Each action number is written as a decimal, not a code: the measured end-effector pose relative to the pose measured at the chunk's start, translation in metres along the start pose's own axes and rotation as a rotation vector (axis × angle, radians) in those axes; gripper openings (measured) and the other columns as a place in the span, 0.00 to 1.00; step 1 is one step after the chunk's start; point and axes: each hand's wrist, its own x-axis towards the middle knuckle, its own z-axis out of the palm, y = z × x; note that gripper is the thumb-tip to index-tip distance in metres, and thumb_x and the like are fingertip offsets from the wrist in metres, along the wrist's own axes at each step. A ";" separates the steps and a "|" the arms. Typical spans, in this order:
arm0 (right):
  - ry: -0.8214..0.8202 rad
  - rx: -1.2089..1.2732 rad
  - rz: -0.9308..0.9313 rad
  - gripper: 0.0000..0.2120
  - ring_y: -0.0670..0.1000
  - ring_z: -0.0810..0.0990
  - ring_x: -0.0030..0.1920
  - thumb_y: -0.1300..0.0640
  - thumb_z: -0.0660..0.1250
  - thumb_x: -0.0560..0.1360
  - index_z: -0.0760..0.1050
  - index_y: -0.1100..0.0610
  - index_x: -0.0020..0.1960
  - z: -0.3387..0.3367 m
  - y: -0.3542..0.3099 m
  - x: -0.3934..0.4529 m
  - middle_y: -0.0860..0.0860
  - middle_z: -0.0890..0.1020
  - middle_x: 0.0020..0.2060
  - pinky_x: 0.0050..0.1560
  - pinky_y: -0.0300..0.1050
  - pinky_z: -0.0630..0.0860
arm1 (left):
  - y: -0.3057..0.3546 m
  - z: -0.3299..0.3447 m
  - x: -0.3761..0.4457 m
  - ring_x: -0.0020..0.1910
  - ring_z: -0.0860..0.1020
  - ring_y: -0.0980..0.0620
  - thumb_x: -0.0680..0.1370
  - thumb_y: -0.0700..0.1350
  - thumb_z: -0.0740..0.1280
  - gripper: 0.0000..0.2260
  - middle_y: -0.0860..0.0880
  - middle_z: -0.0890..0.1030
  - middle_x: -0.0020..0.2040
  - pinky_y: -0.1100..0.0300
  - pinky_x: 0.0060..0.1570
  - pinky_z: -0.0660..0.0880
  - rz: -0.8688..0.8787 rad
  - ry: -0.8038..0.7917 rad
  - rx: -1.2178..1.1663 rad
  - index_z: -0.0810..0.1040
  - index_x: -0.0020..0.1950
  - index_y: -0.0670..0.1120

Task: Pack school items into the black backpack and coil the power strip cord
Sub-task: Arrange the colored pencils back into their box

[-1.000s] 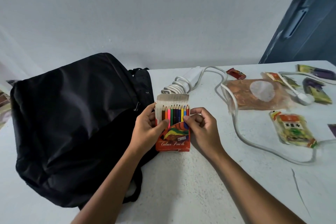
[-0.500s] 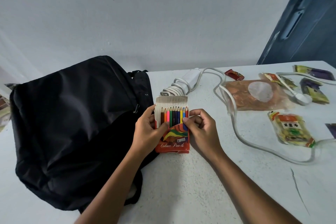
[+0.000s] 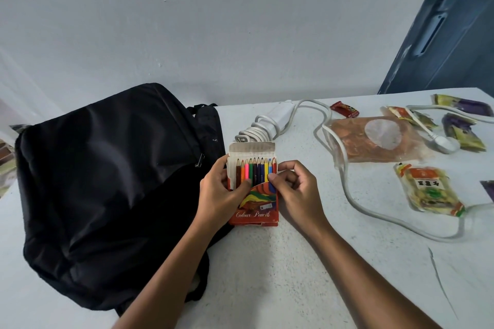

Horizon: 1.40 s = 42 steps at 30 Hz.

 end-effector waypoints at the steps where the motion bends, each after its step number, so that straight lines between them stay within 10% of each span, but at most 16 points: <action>1: 0.001 0.005 0.004 0.03 0.65 0.80 0.42 0.60 0.69 0.75 0.75 0.57 0.47 0.000 0.000 0.000 0.65 0.78 0.36 0.44 0.63 0.80 | -0.001 0.000 0.000 0.46 0.84 0.56 0.72 0.40 0.74 0.20 0.52 0.84 0.50 0.58 0.44 0.82 0.000 0.004 0.008 0.73 0.61 0.52; 42: -0.021 0.162 0.079 0.04 0.55 0.72 0.35 0.59 0.63 0.74 0.76 0.57 0.42 -0.002 -0.004 0.001 0.61 0.72 0.31 0.39 0.49 0.75 | 0.009 0.016 -0.003 0.42 0.79 0.69 0.67 0.54 0.78 0.27 0.59 0.80 0.43 0.75 0.36 0.73 0.000 0.157 0.201 0.72 0.60 0.49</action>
